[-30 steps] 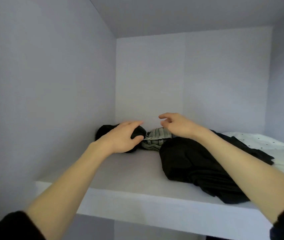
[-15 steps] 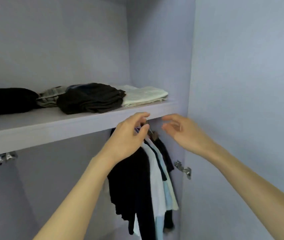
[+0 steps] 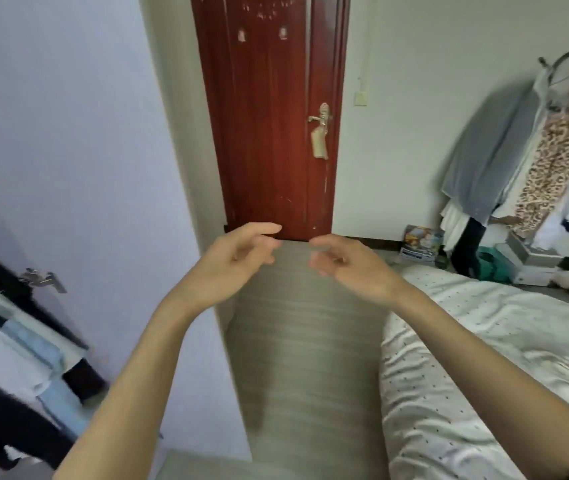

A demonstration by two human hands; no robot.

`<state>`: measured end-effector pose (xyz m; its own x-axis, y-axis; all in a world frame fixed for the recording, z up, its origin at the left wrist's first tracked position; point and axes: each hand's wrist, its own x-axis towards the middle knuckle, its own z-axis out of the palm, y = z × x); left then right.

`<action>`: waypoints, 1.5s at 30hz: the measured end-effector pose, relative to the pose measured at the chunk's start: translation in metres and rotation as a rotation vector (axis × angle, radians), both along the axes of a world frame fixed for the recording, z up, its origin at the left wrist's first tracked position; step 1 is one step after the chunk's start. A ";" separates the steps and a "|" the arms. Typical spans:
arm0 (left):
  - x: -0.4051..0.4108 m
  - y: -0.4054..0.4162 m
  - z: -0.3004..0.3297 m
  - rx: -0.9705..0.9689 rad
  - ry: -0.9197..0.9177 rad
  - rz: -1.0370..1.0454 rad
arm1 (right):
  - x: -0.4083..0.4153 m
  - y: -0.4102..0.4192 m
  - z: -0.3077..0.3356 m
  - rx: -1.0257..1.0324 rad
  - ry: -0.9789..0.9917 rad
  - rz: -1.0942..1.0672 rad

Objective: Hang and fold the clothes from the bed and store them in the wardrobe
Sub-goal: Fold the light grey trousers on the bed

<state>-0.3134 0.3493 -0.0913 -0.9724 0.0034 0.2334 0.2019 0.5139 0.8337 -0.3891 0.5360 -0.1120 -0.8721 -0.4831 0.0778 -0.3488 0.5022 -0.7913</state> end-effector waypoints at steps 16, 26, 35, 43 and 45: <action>-0.253 0.393 -0.131 -0.189 -0.340 -0.776 | -0.059 0.403 -0.120 0.050 -0.294 -0.745; -0.374 0.561 -0.247 -0.352 -0.505 -1.073 | -0.119 0.538 -0.211 0.177 -0.360 -1.190; -0.425 0.689 -0.326 -0.528 -0.511 -1.323 | -0.155 0.662 -0.297 0.678 -0.557 -1.374; -0.420 0.741 -0.369 -0.569 -0.547 -1.416 | -0.170 0.697 -0.356 1.019 -0.732 -1.257; -0.417 0.747 -0.371 -0.569 -0.537 -1.446 | -0.169 0.697 -0.353 1.055 -0.664 -1.305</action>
<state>-0.7306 1.0966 -0.4620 -0.0499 0.8877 -0.4577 0.5254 0.4131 0.7439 -0.5582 1.2330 -0.4654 -0.4452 0.8571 -0.2593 0.8495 0.4958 0.1804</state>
